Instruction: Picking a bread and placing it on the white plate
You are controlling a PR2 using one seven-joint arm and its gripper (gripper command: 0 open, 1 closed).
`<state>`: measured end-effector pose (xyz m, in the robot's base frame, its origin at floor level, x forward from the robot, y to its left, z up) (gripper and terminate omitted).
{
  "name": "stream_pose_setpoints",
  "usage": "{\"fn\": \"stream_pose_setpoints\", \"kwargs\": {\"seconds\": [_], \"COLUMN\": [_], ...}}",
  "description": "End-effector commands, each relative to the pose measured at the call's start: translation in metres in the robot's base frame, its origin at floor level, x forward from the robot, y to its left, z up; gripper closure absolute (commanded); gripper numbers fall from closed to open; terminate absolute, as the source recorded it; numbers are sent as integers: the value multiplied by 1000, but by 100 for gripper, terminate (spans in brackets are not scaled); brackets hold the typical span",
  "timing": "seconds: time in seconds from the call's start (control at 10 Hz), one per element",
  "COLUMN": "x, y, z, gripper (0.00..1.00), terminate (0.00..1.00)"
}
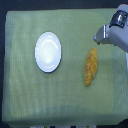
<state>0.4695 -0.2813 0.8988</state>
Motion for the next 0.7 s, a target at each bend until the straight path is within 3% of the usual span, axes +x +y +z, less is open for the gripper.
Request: {"fn": "stream_pose_setpoints", "kwargs": {"seconds": [0.0, 0.6], "x": [0, -6], "y": [1, 7], "z": [0, -34], "gripper": [0, 0], "terminate": [0, 0]}}
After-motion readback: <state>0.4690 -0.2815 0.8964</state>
